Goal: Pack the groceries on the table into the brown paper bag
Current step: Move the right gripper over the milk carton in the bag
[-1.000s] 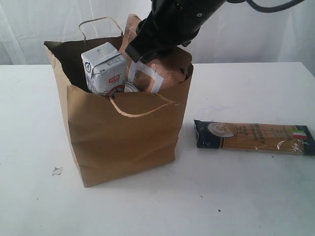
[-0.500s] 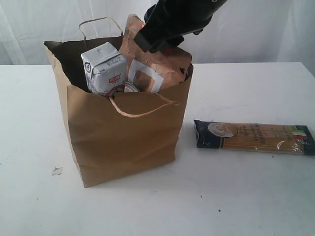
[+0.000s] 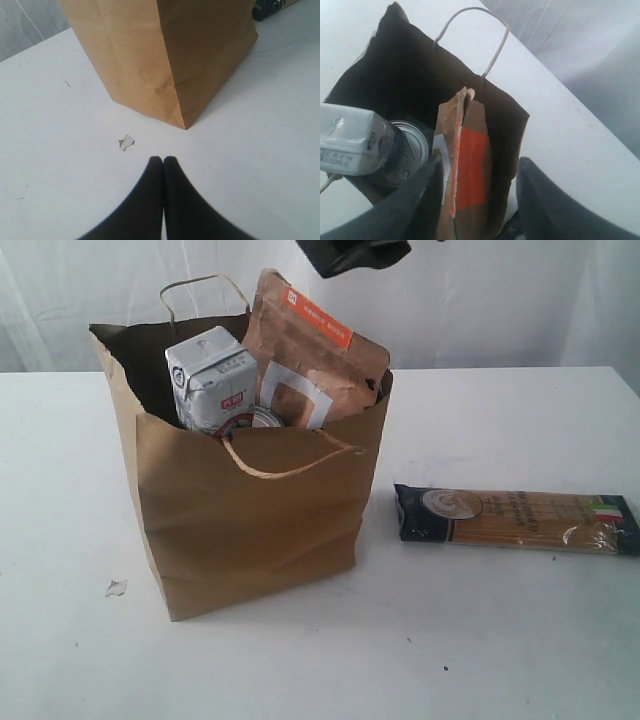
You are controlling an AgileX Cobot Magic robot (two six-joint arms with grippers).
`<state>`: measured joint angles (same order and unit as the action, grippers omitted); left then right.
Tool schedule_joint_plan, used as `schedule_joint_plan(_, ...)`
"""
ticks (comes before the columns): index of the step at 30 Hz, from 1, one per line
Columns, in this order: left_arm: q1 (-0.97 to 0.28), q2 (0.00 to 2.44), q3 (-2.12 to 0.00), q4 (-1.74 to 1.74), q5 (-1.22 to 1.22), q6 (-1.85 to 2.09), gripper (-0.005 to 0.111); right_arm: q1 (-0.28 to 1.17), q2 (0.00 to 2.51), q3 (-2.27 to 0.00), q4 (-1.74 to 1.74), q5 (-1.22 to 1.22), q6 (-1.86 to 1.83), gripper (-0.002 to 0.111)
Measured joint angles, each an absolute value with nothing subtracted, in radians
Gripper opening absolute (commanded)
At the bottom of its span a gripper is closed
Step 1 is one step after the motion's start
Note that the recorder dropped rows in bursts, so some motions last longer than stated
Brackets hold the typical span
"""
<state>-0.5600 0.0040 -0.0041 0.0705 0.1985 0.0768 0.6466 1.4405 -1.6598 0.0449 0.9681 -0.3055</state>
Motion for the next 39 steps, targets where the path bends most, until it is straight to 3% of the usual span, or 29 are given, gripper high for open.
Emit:
schedule_joint_plan(11, -0.56, 0.004, -0.004, 0.071, 0.199, 0.077, 0.0, 0.652, 1.363, -1.66, 0.071, 1.002, -0.314, 0.044)
schedule_joint_plan(17, -0.56, 0.004, -0.004, 0.071, 0.199, 0.077, 0.0, 0.73, 1.359, -1.66, 0.17, 1.075, -0.351, 0.044)
schedule_joint_plan(22, -0.56, 0.004, -0.004, 0.071, 0.199, 0.077, 0.0, 0.767, 1.364, -1.662, 0.182, 1.116, -0.318, 0.056)
schedule_joint_plan(39, -0.56, 0.004, -0.004, 0.071, 0.199, 0.077, 0.0, 0.812, 1.475, -1.662, 0.21, 1.056, -0.314, 0.057)
